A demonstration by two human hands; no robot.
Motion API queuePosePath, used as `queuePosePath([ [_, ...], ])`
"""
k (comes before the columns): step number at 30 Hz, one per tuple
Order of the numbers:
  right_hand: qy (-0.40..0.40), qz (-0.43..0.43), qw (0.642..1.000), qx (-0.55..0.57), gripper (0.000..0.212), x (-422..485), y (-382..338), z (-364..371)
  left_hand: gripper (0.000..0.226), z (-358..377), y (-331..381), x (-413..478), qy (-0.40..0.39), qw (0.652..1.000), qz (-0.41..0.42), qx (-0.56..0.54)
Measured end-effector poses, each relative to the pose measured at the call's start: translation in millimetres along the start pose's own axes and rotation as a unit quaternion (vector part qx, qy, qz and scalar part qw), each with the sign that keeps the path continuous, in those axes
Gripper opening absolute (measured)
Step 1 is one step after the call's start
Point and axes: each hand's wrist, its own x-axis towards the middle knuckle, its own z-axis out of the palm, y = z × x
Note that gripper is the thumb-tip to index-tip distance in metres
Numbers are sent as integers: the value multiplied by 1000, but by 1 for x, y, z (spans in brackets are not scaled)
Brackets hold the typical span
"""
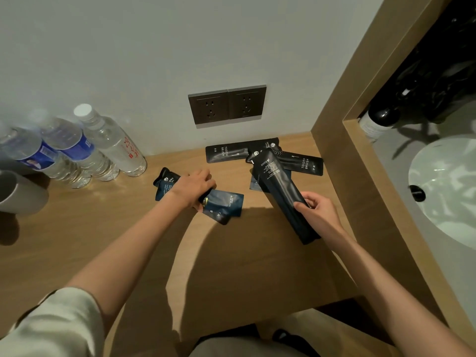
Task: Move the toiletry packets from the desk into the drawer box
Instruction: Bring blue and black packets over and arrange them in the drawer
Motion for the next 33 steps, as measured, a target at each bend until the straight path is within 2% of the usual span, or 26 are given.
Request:
queuePosePath([
  [3,2,-1,1000,10,15,-3,-2,-3,75,6,-3,-2,17,1000,1,-1],
  [9,-1,-8,999,31,19,-14,-10,-16,47,12,-1,-12,50,993,-2,-104],
  [13,2,-9,999,48,24,-29,-19,-28,44,-6,13,-30,89,979,4,-184],
  [15,7,-21,998,52,26,-40,-23,-38,51,-25,28,-41,125,955,4,-271],
  [17,16,-42,997,62,26,-55,-25,-50,61,-47,48,-52,172,915,-1,-366],
  [21,46,-81,991,97,27,-84,-24,-79,79,-83,99,-70,273,796,-1,-541],
  [23,69,-88,987,114,29,-100,-21,-96,88,-96,130,-79,293,730,19,-617],
  [24,83,-89,984,127,30,-108,-18,-105,91,-102,147,-84,293,708,29,-642],
  [26,111,-86,977,161,31,-128,-9,-124,92,-111,183,-94,292,688,51,-663],
  [33,176,-62,956,227,29,-210,59,-198,59,-128,307,-122,240,673,108,-692],
])
